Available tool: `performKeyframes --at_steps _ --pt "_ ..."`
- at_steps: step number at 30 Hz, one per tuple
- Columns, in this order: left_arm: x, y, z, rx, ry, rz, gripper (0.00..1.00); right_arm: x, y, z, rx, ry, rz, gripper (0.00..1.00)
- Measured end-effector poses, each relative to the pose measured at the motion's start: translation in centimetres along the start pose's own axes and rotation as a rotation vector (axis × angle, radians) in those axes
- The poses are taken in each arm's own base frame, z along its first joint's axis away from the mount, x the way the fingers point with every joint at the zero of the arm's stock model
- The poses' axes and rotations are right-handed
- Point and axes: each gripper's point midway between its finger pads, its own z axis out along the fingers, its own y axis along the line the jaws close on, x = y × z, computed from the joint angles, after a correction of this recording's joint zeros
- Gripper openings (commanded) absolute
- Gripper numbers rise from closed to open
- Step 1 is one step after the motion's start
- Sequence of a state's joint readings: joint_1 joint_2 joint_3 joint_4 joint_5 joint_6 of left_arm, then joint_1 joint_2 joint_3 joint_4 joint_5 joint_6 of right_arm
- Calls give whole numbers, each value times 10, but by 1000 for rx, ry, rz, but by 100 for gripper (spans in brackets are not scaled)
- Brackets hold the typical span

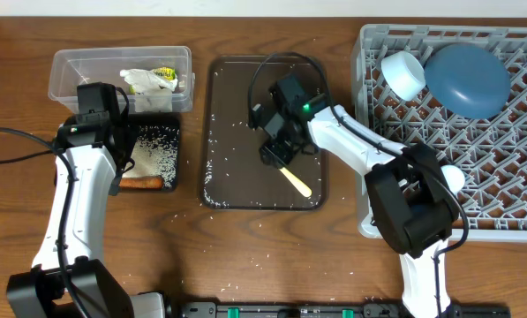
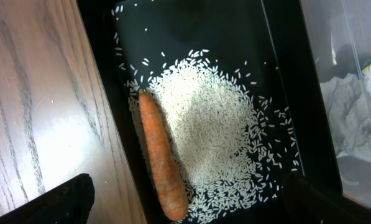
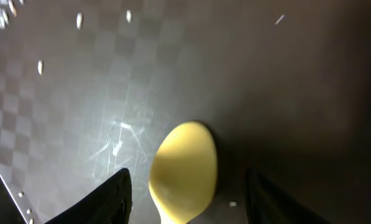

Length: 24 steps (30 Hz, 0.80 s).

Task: Sort waste into correct bins and load items into the dishwasher rack

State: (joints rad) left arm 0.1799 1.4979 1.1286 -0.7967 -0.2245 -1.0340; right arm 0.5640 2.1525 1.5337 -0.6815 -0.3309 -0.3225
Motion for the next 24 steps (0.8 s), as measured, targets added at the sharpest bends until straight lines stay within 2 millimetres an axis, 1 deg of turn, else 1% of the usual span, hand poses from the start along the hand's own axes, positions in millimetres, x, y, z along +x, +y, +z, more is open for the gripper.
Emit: performKeyframes --at_steps 2,4,5,6,7,9,11,13,17,24 --pt "0 0 0 0 0 0 98 4 1 3 -12 1 0 49" --pt "0 0 0 0 0 0 98 2 1 3 -15 -6 -2 43" --pt "0 0 0 0 0 0 98 2 1 3 -18 -9 1 35" --pt "0 0 0 0 0 0 98 2 1 3 -21 -9 0 29" --pt "0 0 0 0 0 0 98 2 2 3 -26 -11 -3 21" --pt "0 0 0 0 0 0 98 3 5 4 -42 -13 -2 12" --pt "0 0 0 0 0 0 98 -2 11 2 -82 -34 3 5" --pt "0 0 0 0 -1 0 98 -6 16 0 -108 -47 0 3" --pt "0 0 0 0 0 0 98 -5 21 0 -137 -47 6 1" --pt "0 0 0 0 0 0 98 3 14 -5 -159 -33 48 2"
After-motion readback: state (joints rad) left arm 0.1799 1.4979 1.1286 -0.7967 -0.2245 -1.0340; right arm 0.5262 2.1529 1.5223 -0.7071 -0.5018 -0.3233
